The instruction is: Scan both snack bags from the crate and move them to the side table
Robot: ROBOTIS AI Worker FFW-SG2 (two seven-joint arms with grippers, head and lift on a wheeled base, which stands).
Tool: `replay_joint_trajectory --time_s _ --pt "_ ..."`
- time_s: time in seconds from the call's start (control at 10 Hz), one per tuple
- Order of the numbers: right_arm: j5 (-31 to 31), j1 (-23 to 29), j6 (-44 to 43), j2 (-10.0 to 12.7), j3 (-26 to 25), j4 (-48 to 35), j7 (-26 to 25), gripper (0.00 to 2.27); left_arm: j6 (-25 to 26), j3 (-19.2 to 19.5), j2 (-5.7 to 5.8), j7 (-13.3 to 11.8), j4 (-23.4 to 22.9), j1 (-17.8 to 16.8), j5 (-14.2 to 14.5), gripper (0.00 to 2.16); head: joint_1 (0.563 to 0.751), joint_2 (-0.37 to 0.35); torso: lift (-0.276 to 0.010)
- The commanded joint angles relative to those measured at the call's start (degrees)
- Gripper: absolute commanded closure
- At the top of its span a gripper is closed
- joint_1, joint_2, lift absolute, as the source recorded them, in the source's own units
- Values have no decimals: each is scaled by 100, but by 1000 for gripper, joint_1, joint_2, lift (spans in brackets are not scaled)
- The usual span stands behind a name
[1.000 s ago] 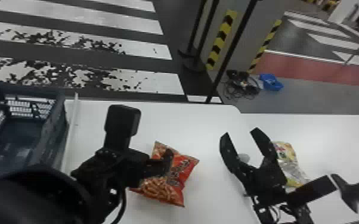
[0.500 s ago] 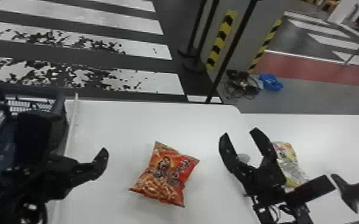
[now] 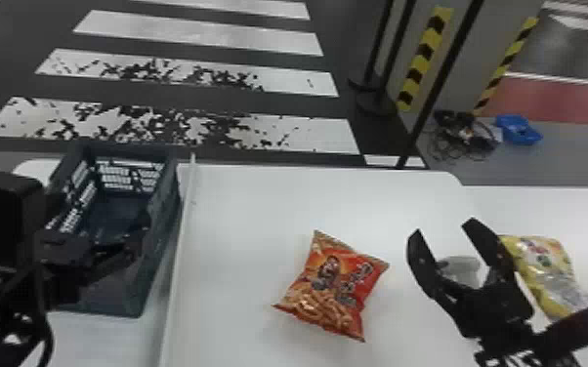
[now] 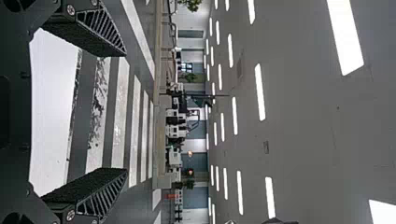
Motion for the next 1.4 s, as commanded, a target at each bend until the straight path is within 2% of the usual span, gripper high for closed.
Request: replay_joint_trajectory --time_s 0.0,0.1,0.2,0.3,0.5,0.7,0.9,1.3 --pt "55 -2 0 16 83 49 2 113 -815 249 19 -114 305 106 -12 46 695 -134 -95" --pt "55 -2 -18 16 101 40 2 113 -1658 346 2 -246 709 106 32 46 695 -119 -95" --pt "55 -2 0 34 136 40 2 113 -2432 425 -34 -263 1043 114 181 46 695 -97 -95" --pt "142 25 35 51 215 32 11 113 -3082 451 -34 -255 1237 220 172 46 695 -78 -95" --pt "775 104 773 86 426 -83 -7 117 -3223 601 37 -246 1246 369 164 46 695 -31 -95" --pt "1434 253 1336 86 725 -302 -104 117 -3223 715 169 -175 1202 448 199 46 695 18 -95" --pt "2111 420 1652 86 1050 -496 -323 117 -3258 785 230 -175 1210 501 313 46 695 82 -95" --pt "3201 605 2285 7 1665 -882 -710 113 -3258 785 327 -211 1254 501 471 46 695 155 -95"
